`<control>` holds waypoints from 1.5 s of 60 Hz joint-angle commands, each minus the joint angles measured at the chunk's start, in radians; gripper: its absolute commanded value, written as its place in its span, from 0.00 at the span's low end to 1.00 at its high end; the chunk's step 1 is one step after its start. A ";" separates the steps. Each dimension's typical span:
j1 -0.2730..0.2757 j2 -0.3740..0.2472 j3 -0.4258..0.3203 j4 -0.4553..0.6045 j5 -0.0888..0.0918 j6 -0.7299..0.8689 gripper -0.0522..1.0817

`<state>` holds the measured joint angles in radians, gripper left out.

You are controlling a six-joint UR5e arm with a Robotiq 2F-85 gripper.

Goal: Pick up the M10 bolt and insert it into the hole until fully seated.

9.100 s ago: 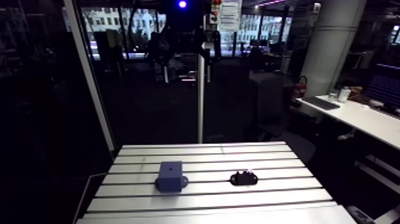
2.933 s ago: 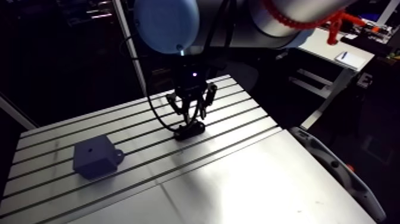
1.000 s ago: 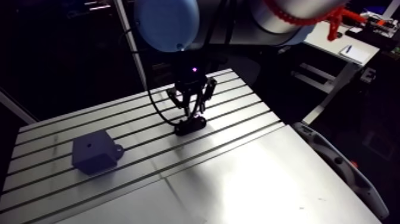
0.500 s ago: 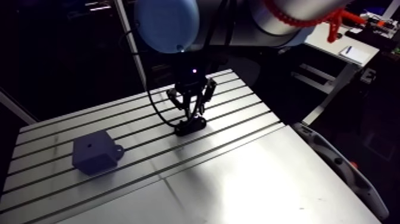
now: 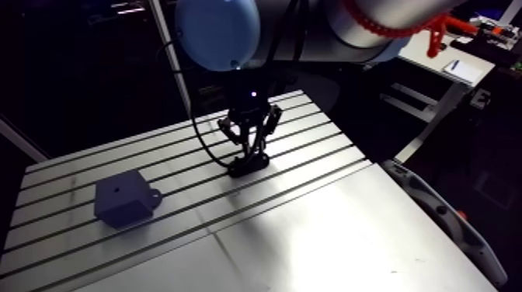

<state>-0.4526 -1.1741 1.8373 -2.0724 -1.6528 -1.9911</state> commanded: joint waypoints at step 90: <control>0.000 -0.001 0.000 0.001 -0.002 0.003 0.70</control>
<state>-0.4526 -1.1742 1.8381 -2.0717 -1.6542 -1.9888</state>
